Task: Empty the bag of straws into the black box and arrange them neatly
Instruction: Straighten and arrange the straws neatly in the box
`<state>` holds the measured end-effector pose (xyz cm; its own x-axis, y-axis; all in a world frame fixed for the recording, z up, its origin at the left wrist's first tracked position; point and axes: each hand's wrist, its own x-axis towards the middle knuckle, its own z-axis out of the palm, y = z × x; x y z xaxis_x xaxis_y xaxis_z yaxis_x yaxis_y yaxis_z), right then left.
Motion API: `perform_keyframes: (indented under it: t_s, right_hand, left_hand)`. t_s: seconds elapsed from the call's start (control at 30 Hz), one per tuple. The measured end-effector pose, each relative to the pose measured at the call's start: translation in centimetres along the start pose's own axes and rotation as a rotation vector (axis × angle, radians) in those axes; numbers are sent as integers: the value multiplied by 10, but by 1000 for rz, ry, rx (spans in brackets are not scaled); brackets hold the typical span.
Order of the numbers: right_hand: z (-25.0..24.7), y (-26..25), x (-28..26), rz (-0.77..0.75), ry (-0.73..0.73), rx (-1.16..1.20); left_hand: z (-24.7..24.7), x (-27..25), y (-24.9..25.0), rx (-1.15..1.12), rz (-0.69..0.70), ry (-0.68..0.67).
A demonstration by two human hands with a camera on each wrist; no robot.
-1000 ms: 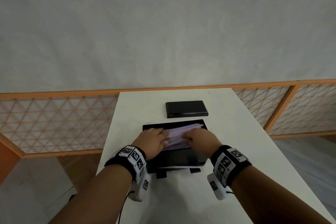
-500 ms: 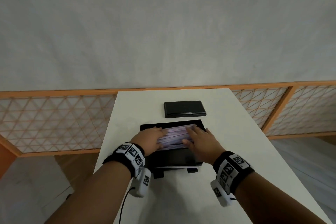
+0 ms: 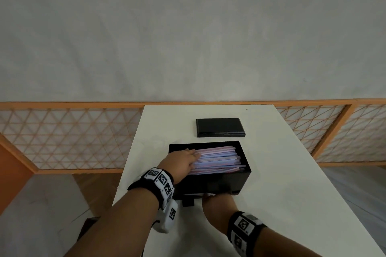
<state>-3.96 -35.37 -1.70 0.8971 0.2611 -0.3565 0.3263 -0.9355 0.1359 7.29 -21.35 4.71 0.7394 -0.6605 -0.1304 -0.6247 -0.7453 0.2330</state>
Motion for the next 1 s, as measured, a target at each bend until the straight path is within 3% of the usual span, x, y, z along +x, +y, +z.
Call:
perform_keyframes:
  t_s: [0.3,0.4,0.43,0.5,0.6,0.7,0.8,0.87,0.9,1.0]
  right_hand:
    - [-24,1,9,10,62,-8]
    - [-9,11,18,58,-18,22]
    - [2,17,26,27,73,23]
    - [7,17,24,4,107,-47]
    - [-12,17,2,-86,146,-180]
    - [-38,27,-23,-193,315,-154]
    - [-73,52,-34,-70,449,-111]
    - [-99,66,-34,59,419,-80]
    - [-106,70,-32,105,337,-73]
    - [-106,73,-8,118,142,-57]
  left_hand:
    - [-1,2,0,0,12,-13]
    - [0,1,-1,-8,12,0]
    - [1,1,-1,-11,14,7]
    - [0,0,-1,-23,18,20]
    - [1,-1,-3,-40,21,29]
    - [5,0,-6,-70,19,43]
    - [3,-1,-3,-111,8,83]
    - [1,-6,-1,-235,-8,115]
    - [-1,-9,-1,-309,-22,151]
    - [-5,-14,-4,-507,-130,347]
